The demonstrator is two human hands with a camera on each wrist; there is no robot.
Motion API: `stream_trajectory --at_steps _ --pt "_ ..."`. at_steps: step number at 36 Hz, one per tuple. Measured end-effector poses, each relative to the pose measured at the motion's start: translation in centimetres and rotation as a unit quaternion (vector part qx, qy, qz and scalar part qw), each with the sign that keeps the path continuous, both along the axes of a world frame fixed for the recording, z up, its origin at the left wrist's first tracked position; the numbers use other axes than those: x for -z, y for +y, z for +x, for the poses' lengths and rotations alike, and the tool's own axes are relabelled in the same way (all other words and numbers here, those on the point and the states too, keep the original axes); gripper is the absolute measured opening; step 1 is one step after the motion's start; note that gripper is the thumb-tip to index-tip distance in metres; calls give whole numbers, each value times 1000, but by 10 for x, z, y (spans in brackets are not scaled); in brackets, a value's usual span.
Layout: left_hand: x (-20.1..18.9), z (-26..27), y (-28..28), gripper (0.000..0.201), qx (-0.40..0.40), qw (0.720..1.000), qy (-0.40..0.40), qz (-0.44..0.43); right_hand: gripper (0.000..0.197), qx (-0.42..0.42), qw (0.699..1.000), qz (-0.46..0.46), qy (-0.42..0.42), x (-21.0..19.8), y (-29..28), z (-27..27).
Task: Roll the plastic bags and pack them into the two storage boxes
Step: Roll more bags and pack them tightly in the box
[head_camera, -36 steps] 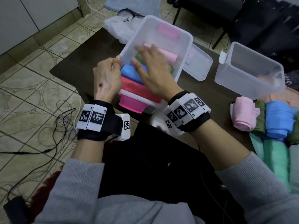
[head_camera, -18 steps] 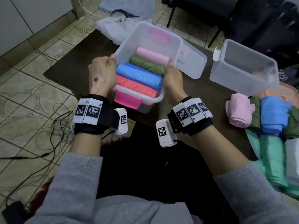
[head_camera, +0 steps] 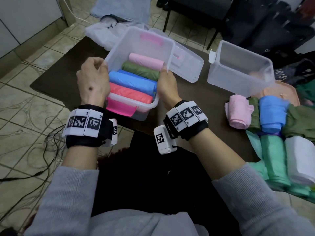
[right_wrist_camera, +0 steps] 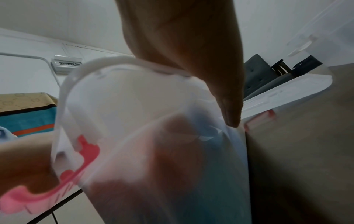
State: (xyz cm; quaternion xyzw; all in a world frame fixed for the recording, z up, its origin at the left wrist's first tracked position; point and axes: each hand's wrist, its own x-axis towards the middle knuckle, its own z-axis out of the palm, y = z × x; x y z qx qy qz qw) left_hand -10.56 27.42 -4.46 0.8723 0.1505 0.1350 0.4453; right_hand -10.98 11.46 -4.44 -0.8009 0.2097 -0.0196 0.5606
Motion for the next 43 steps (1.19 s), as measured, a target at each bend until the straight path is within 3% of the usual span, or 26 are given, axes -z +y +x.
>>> stream_trajectory --at_steps 8,12,16,21,25,29,35,43 --pt "-8 -2 -10 36 39 987 -103 119 49 -20 1000 22 -3 2 -7 0" --pt "-30 -20 -46 35 113 969 -195 99 53 -34 998 40 -17 5 -16 -5" --pt "-40 -39 -95 33 208 946 -245 38 49 -23 999 -5 -26 8 -44 -12" --pt "-5 -49 -152 40 327 932 -157 3 40 40 990 -138 9 12 -104 -23" --pt "46 -57 -185 45 398 912 -25 95 41 63 946 -313 45 16 -154 -37" --pt "77 -68 -198 59 449 871 109 169 46 101 922 -355 116 18 -195 -52" --pt "99 -77 -195 66 460 849 101 241 48 109 918 -335 184 33 -219 -60" --pt "100 -76 -192 66 468 841 89 255 49 119 896 -369 214 41 -228 -59"
